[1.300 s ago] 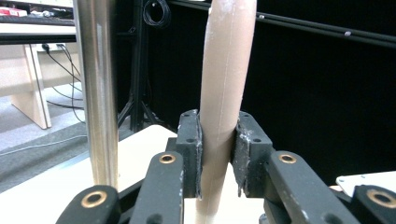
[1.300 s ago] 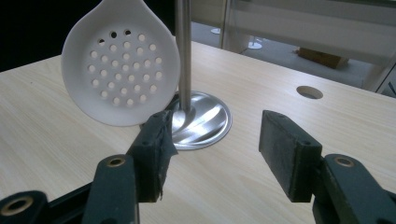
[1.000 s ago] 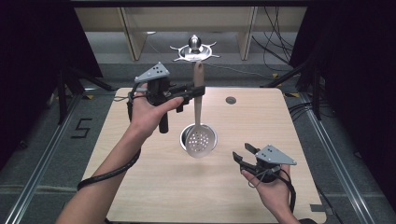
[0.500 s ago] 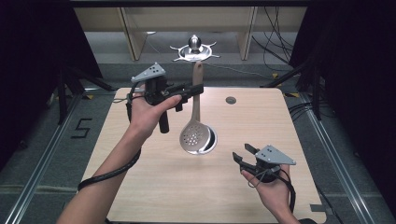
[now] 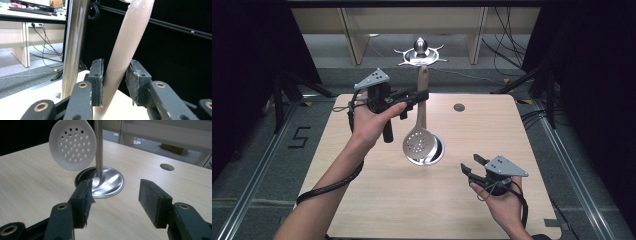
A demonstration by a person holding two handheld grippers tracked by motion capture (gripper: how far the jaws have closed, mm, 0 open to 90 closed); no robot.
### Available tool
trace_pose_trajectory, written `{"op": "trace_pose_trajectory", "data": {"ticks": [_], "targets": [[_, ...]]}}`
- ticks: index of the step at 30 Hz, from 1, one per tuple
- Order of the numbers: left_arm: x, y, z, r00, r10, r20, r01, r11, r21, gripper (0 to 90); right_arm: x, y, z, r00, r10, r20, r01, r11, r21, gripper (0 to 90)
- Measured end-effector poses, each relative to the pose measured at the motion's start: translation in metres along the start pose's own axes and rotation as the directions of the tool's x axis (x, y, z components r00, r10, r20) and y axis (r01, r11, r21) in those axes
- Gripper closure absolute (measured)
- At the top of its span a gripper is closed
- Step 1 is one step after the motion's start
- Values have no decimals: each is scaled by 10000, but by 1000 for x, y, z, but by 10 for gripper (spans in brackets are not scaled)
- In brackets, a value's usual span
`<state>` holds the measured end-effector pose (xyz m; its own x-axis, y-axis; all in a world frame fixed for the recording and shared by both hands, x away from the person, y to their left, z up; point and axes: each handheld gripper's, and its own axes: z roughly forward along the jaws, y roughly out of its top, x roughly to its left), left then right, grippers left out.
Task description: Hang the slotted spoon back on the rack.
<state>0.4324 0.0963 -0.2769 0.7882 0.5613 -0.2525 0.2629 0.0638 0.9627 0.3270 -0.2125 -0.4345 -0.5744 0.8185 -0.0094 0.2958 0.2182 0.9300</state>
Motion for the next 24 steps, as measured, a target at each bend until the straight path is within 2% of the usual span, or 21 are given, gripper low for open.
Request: {"op": "trace_pose_trajectory", "data": {"ticks": [2, 3, 4, 5, 7, 8, 10, 16, 17, 18, 19, 24], "targets": [[-1, 0, 0, 10000, 73, -55, -73, 10000, -3, 663, 0, 0, 0, 10000, 50, -77, -49, 9999, 91, 450], [-1, 0, -1, 9998, 176, -86, -176, 9998, 7, 661, -1, 1, -1, 9998, -198, -87, 198, 9998, 102, 450], [-2, 0, -1, 9996, 242, -159, -242, 9997, 31, 658, -1, 1, -1, 9997, -247, -65, 248, 9996, 102, 450], [-2, -1, -1, 9994, 276, -217, -275, 9996, 34, 653, -1, 0, 1, 9997, -224, 43, 224, 9997, -82, 450], [-3, -2, -2, 9983, 457, -368, -453, 9989, 110, 635, -1, 0, 1, 9997, -227, 52, 228, 9997, -101, 450], [-3, -2, -2, 9976, 550, -418, -545, 9984, 133, 627, 1, 0, 0, 9999, 93, 97, -93, 10000, 9, 449], [-4, -3, -4, 9956, 748, -559, -740, 9971, 169, 609, 0, 0, 1, 10000, -87, -38, 87, 10000, 25, 449], [-7, -8, -12, 9831, 1430, -1147, -1394, 9895, 388, 505, -1, 0, 1, 9999, -158, -13, 158, 9999, -41, 449], [-7, -8, -12, 9831, 1430, -1147, -1394, 9895, 388, 486, -1, 0, 1, 9997, -242, 62, 242, 9996, -132, 448], [-8, -11, -16, 9786, 1574, -1327, -1530, 9873, 427, 468, 0, 0, 1, 10000, -14, -16, 14, 10000, -5, 448], [-8, -12, -18, 9760, 1702, -1361, -1657, 9852, 440, 453, 0, 0, 1, 10000, -22, -10, 22, 10000, -23, 448], [-12, -18, -30, 9667, 2033, -1557, -1994, 9791, 407, 401, -2, 0, 1, 9993, -359, 133, 360, 9993, -97, 448]]}}
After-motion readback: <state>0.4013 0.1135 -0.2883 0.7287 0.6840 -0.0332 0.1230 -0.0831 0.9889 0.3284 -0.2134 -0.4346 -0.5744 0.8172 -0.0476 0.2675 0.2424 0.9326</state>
